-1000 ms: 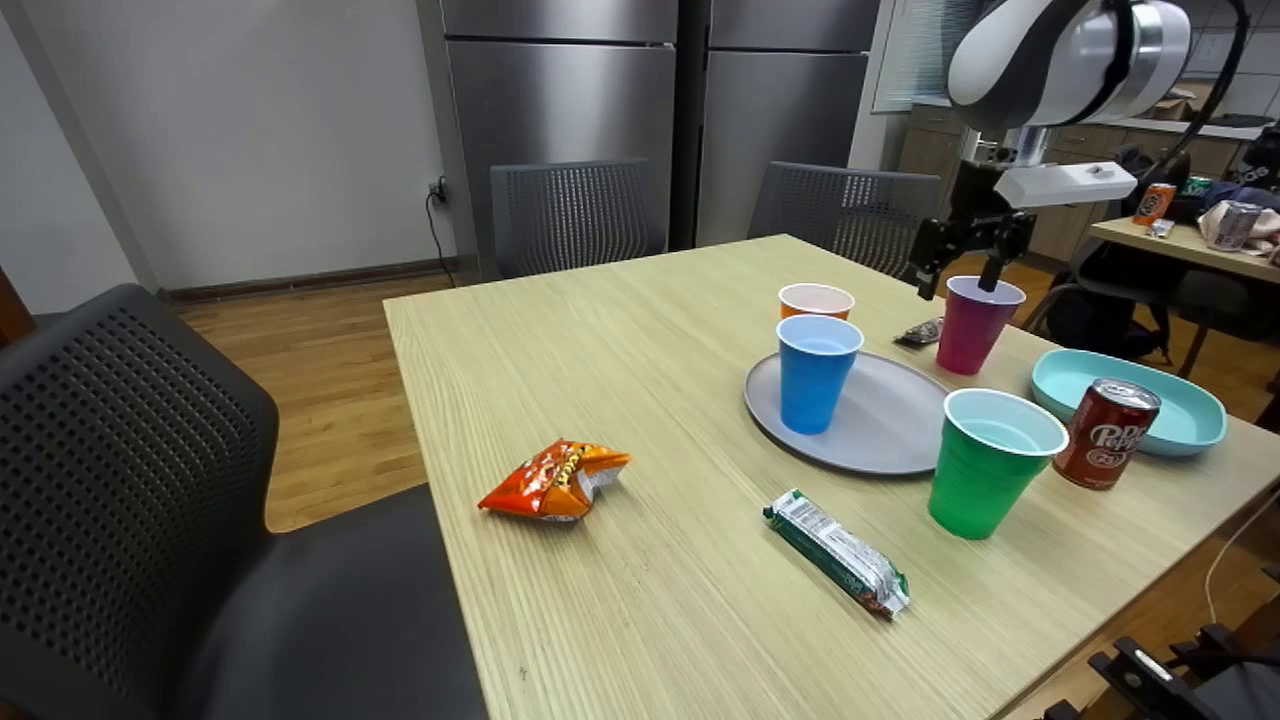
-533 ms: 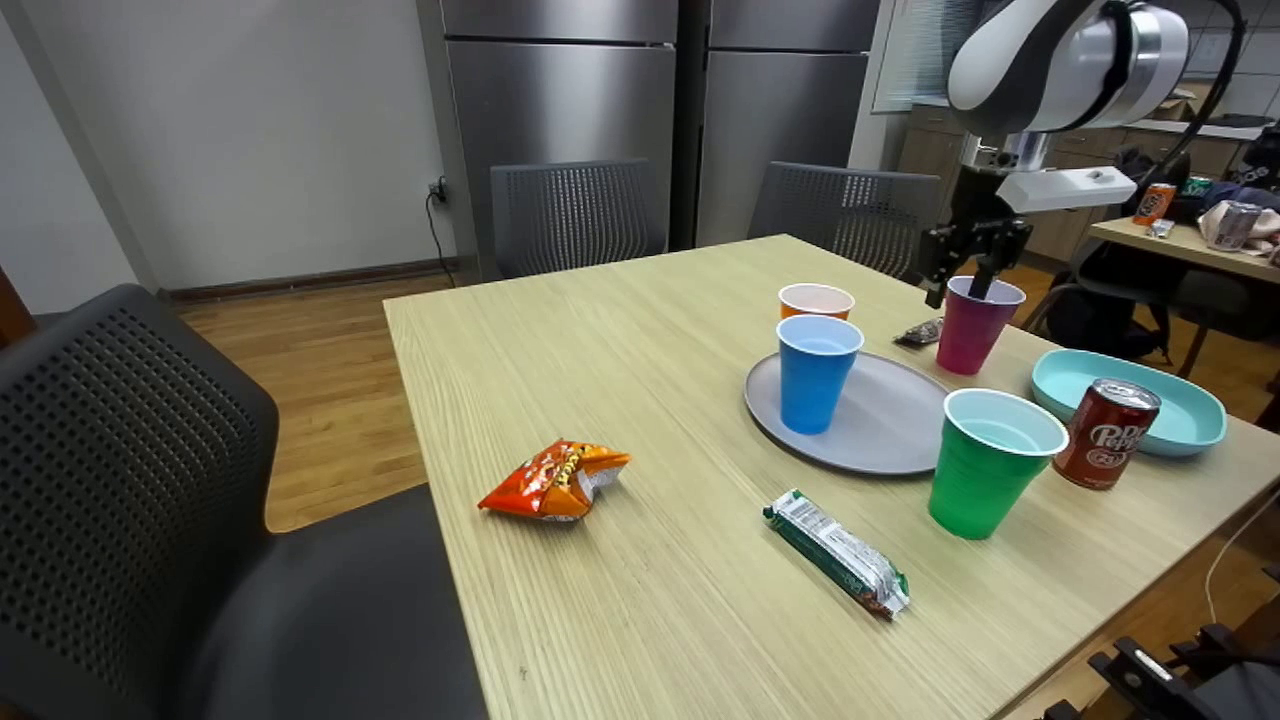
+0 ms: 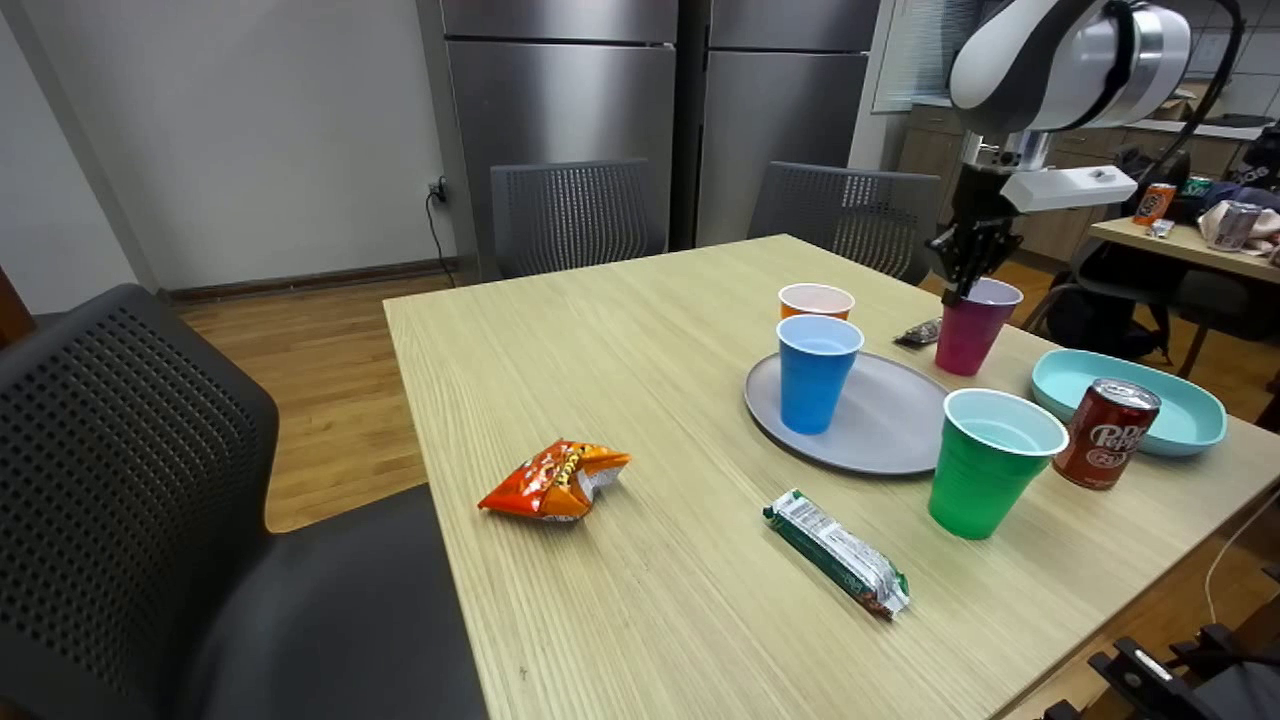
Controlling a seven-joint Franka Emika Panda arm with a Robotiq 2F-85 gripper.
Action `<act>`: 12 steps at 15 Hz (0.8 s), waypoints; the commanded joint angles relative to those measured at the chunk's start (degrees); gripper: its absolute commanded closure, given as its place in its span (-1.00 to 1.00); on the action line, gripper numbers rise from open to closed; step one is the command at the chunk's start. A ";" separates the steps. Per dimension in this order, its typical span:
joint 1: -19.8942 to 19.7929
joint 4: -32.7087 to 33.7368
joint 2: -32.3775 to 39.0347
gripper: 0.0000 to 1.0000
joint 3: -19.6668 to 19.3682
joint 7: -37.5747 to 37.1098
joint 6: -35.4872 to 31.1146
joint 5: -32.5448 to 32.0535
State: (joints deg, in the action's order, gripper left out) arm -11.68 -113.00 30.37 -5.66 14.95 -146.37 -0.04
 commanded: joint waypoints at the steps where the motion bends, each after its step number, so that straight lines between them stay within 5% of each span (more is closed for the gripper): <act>1: -1.59 1.34 0.64 1.00 1.24 1.63 -0.56 0.06; 12: 1.64 -2.38 -3.12 0.98 -1.52 -0.18 -3.93 -9.14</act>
State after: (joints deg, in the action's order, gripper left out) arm -11.31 -112.74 29.94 -6.44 15.00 -148.98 -6.31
